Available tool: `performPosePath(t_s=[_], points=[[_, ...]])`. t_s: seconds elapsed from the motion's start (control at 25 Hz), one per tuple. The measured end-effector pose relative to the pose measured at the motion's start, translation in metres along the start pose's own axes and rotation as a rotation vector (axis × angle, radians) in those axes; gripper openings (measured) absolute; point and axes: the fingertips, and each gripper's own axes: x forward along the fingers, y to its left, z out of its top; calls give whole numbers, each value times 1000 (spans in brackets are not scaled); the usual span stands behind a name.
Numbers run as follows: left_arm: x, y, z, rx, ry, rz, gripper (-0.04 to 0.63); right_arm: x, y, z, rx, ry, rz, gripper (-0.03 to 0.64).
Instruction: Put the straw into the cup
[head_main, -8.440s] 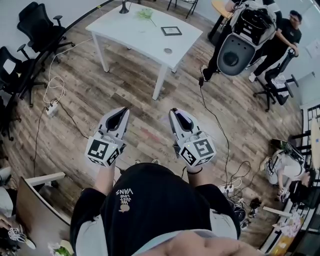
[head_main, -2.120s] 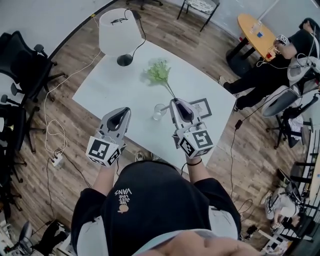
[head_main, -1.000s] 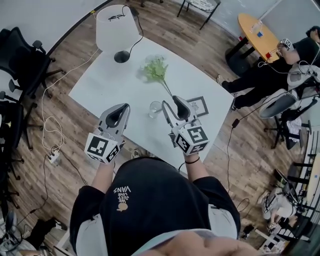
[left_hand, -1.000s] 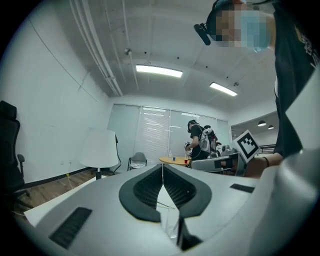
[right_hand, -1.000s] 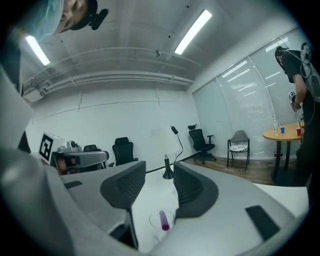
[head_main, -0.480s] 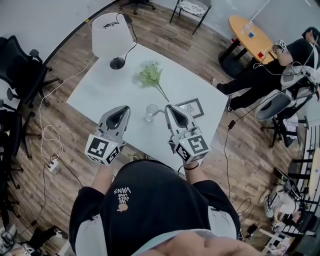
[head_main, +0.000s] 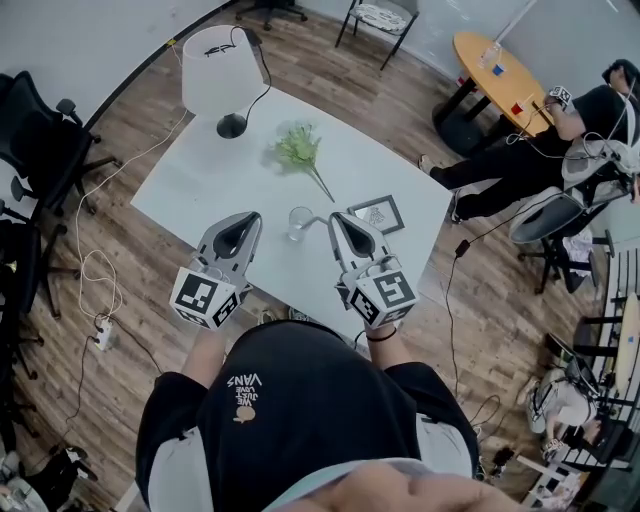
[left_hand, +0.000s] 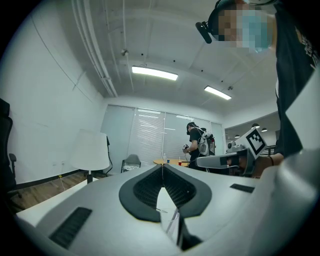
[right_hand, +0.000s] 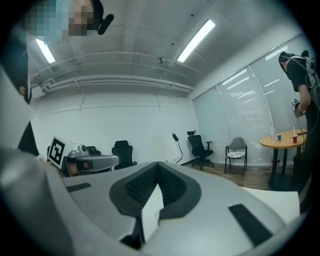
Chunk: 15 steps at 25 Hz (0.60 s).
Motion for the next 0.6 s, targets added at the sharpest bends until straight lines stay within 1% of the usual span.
performPosePath(t_s=[0.36, 0.6], points=[[4, -4, 0, 3, 8, -18, 17, -3, -5, 1, -2, -2, -15, 17], [7, -3, 0, 4, 2, -16, 17, -2, -8, 2, -5, -1, -20, 15]])
